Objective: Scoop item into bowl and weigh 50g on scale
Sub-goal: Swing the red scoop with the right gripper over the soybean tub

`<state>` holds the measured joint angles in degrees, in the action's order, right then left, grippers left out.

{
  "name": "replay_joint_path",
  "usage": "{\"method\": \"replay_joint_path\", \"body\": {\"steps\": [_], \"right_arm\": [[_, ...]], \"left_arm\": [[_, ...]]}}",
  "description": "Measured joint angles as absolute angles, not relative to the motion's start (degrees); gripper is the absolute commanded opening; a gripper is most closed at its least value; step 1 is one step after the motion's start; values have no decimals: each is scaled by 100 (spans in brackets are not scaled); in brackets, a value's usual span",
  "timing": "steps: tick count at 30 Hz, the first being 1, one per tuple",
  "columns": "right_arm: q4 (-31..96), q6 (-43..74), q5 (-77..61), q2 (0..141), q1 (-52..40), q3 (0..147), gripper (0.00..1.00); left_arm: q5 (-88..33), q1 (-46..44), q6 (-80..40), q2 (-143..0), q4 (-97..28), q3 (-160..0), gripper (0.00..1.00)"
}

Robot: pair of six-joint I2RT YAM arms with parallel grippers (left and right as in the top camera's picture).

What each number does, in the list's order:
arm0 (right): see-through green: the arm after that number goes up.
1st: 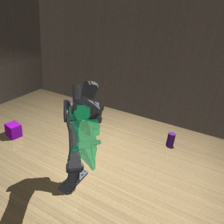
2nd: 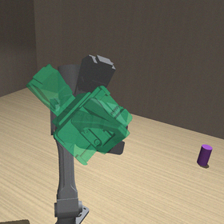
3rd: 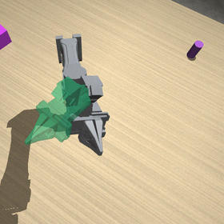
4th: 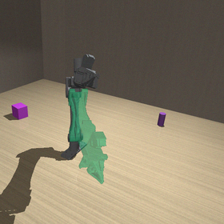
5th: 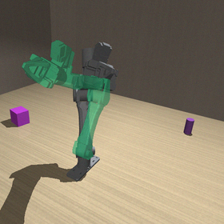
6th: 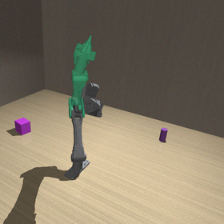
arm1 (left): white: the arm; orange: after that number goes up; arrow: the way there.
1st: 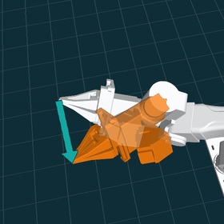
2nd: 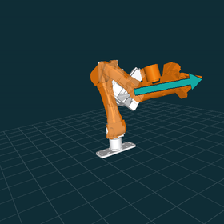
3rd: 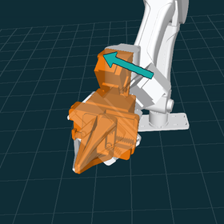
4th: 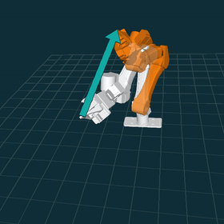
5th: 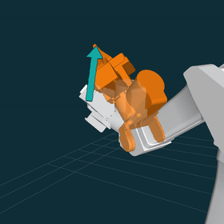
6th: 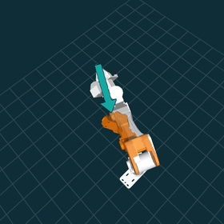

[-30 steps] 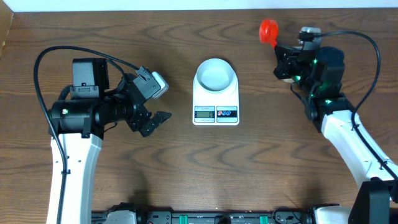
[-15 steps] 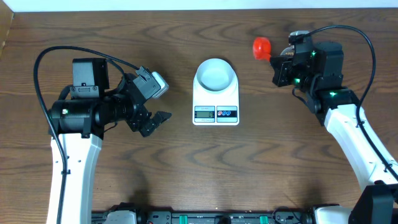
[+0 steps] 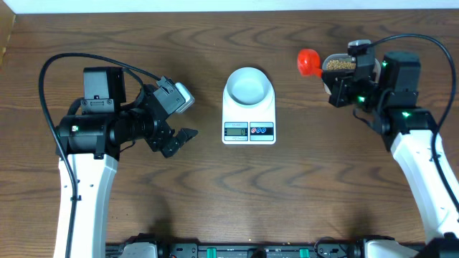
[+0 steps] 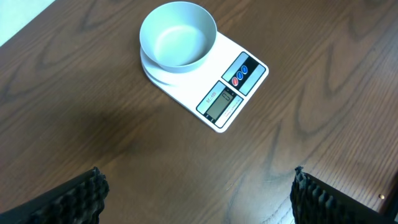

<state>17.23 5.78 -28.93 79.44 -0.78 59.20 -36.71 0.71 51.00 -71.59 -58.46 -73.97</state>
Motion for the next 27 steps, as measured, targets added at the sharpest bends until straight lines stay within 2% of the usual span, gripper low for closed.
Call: {"method": "replay_joint_path", "body": {"steps": [5, 13, 27], "right_arm": [[2530, 102, -2117, 7540, -45, 5959, 1], [2987, -539, -1184, 6919, -45, 6018, 1], [3603, -847, -862, 6742, -45, 6038, 1]], "left_arm": [[-3671, 71, 5100, -7159, -5846, -7397, 96], [-3671, 71, 5100, -7159, -5846, -7397, 96], [-3671, 71, 5100, -7159, -5846, -7397, 96]]}}
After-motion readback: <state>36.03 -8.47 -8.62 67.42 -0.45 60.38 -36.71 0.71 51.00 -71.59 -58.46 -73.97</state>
